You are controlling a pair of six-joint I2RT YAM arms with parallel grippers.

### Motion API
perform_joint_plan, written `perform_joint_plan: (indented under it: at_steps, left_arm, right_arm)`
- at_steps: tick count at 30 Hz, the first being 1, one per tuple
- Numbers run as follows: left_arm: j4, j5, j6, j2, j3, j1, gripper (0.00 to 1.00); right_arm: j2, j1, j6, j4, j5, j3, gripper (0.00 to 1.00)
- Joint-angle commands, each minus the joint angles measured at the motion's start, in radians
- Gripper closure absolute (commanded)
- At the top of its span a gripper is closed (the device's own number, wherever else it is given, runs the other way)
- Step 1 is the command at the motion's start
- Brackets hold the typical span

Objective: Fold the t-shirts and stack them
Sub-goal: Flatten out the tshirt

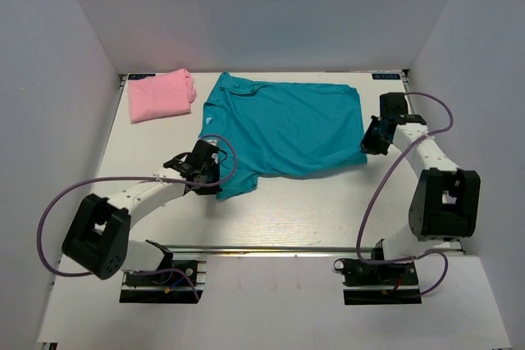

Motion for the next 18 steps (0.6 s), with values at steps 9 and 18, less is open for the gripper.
perform_joint_plan:
  at_steps: [9,18]
  left_arm:
    - [-0.047,-0.069,0.013,-0.115,-0.004,-0.003,1.00]
    - [0.024,-0.029,0.022,-0.072,0.035,-0.003,1.00]
  right_arm:
    - [0.258,-0.058,0.019,-0.043,0.012,0.177,1.00]
    - [0.280,-0.061,-0.100,0.040,-0.092,0.227,0.64]
